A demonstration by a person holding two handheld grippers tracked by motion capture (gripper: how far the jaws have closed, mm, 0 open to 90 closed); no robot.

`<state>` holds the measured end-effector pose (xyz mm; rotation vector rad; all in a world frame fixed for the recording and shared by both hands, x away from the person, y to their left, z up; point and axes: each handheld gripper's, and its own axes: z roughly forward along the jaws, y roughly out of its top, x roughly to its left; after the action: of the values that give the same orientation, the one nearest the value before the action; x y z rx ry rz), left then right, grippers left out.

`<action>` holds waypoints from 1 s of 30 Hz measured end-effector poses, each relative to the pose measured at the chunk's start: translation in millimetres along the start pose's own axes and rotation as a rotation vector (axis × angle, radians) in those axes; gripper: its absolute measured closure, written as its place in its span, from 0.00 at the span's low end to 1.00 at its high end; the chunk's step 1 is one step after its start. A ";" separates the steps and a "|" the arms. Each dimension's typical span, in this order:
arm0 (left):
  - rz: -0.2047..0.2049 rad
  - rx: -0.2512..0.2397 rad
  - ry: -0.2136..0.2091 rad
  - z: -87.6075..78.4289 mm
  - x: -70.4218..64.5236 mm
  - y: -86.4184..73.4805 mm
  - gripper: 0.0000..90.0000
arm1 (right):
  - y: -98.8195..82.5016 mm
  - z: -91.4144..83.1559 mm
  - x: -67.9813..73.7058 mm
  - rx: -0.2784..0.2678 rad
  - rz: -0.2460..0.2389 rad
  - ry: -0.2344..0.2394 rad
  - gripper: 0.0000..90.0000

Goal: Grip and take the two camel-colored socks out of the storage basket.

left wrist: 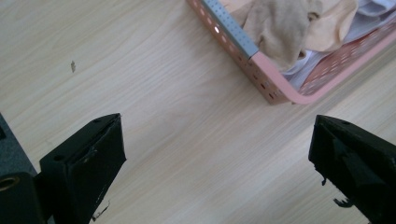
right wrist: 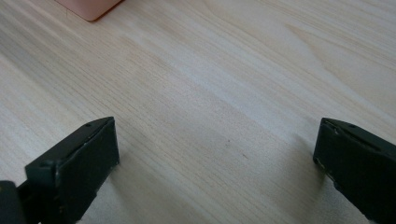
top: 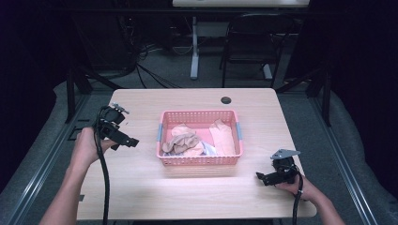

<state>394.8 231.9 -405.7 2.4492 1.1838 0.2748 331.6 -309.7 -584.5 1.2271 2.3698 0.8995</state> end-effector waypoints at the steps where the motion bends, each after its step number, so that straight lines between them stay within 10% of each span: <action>1: 0.005 0.001 -0.003 0.6 -1.6 3.5 0.04 | 0.0 0.0 -0.1 0.000 -0.001 0.000 0.00; 30: 0.184 0.108 -0.097 46.9 -54.1 108.1 0.02 | -0.2 -0.2 -0.3 0.001 -0.004 0.000 0.00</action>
<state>453.4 116.4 -400.5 2.6379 0.9572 0.1447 331.5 -310.2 -584.5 1.2224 2.3718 0.8974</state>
